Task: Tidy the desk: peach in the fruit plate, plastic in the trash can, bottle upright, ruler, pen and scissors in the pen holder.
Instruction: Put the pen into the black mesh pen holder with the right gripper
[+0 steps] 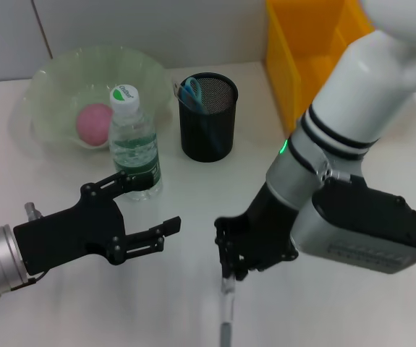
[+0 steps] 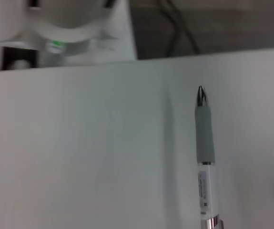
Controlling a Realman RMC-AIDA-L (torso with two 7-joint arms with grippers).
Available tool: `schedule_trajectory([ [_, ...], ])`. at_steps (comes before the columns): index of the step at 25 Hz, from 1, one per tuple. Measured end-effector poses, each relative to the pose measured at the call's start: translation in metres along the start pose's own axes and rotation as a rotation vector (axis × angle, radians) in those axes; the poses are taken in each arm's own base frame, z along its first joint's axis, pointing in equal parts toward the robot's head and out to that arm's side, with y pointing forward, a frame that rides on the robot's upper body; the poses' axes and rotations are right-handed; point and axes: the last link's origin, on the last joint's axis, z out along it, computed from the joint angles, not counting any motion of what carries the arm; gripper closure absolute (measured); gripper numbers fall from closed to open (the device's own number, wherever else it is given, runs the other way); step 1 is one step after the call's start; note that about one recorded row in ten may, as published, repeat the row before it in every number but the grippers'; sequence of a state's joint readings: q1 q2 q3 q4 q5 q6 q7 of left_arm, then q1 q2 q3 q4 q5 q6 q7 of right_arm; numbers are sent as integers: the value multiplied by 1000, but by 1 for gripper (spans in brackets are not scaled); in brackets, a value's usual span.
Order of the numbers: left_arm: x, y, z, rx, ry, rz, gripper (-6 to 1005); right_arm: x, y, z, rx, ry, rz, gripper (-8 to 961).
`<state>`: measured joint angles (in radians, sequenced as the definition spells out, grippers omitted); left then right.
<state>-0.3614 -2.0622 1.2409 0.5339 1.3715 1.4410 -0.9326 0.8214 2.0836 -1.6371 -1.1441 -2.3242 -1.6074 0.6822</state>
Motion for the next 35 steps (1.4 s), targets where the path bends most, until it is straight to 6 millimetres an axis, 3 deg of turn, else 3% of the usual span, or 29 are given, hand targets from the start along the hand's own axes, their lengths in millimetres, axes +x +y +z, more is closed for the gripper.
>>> schedule_trajectory([
  [23, 6, 1, 4, -31, 18, 1, 168, 7, 59, -46, 247, 207, 342, 844],
  [35, 10, 3, 6, -62, 30, 10, 168, 1, 94, -79, 600, 180, 589, 844],
])
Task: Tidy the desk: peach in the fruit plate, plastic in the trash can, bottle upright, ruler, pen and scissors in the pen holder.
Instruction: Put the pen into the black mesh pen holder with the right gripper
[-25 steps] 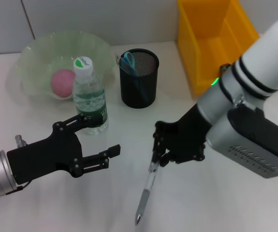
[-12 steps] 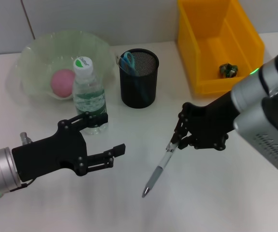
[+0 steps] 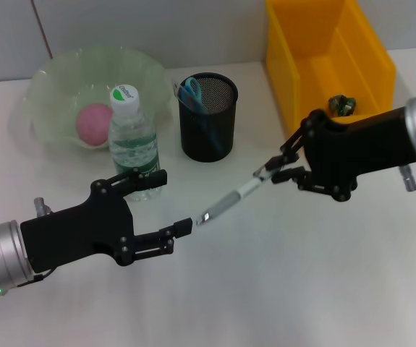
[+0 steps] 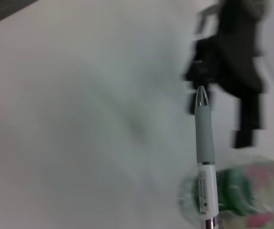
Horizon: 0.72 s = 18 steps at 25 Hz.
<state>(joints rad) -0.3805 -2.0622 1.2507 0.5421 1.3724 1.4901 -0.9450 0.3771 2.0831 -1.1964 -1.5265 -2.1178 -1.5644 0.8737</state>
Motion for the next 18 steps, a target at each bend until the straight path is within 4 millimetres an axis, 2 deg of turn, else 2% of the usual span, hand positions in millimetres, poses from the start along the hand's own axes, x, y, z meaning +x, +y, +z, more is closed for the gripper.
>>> schedule_trajectory([
  [4, 0, 1, 0, -5, 3, 0, 168, 9, 7, -14, 104, -31, 116, 844],
  [11, 2, 1, -8, 9, 22, 9, 168, 19, 25, -29, 188, -33, 253, 844],
  [12, 3, 1, -9, 8, 25, 11, 168, 21, 26, -39, 261, -66, 308, 844],
  [18, 3, 3, -12, 5, 34, 14, 168, 21, 27, -59, 440, -191, 471, 844],
])
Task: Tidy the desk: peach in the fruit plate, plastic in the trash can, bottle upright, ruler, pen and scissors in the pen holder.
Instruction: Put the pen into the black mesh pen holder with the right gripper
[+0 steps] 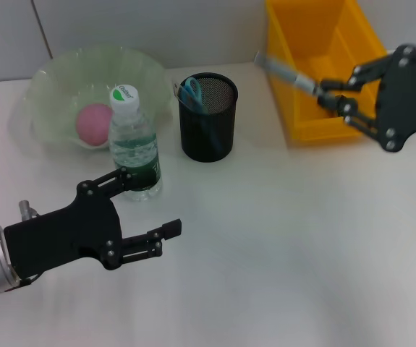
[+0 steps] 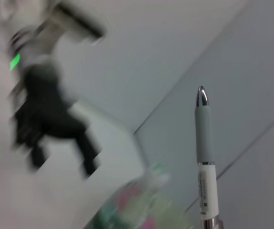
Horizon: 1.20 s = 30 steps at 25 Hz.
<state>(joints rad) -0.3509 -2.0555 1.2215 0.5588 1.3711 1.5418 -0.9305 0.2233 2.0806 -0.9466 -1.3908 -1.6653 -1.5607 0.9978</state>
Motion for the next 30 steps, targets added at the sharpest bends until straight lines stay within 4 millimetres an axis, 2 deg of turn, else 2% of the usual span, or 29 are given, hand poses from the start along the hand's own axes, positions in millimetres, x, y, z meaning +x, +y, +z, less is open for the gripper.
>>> schedule_trajectory([
  [4, 0, 1, -2, 6, 4, 7, 168, -2, -3, -8, 111, -144, 198, 844],
  [5, 0, 1, -2, 5, 4, 7, 168, -2, -3, -8, 111, -144, 198, 844],
  [13, 4, -1, -2, 1, 19, 19, 168, 4, -4, -11, 154, -298, 576, 844],
  [19, 5, -5, -6, 39, 36, 41, 168, 15, -11, -23, 174, -383, 862, 844],
  [25, 3, -6, -6, 62, 31, 65, 168, 35, -20, -24, 115, -406, 1180, 844],
  [30, 2, -7, -7, 72, 27, 68, 168, 51, -22, -12, 34, -342, 1395, 844],
])
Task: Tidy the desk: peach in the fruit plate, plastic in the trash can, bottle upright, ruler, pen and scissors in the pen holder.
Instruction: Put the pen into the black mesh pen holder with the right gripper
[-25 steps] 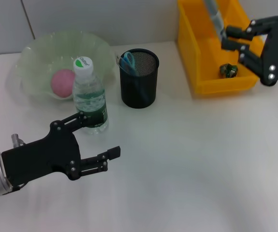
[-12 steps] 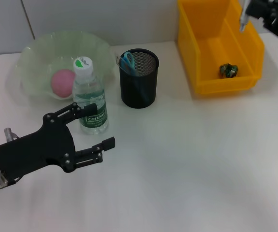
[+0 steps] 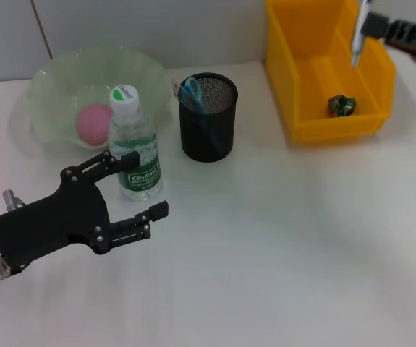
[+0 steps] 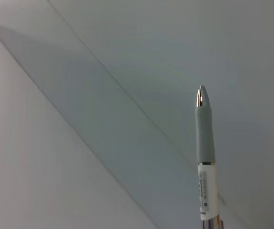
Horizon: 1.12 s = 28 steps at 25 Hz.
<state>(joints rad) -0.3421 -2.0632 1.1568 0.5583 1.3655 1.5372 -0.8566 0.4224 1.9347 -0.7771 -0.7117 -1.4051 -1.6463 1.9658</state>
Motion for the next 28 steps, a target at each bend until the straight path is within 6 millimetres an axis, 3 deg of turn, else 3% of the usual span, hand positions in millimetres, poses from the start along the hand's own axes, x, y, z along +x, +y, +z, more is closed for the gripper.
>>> schedule_trajectory([
  [11, -3, 2, -4, 9, -10, -2, 168, -1, -4, 22, 32, 216, 275, 845],
  [14, -4, 2, -4, 16, -8, -5, 168, -5, -1, 22, -26, 177, 386, 845],
  [18, -3, 1, -5, 24, 3, -16, 168, -4, -2, 23, -184, -44, 621, 845],
  [28, 2, -3, -8, 46, 32, -38, 168, -6, 0, 30, -253, -144, 695, 845],
])
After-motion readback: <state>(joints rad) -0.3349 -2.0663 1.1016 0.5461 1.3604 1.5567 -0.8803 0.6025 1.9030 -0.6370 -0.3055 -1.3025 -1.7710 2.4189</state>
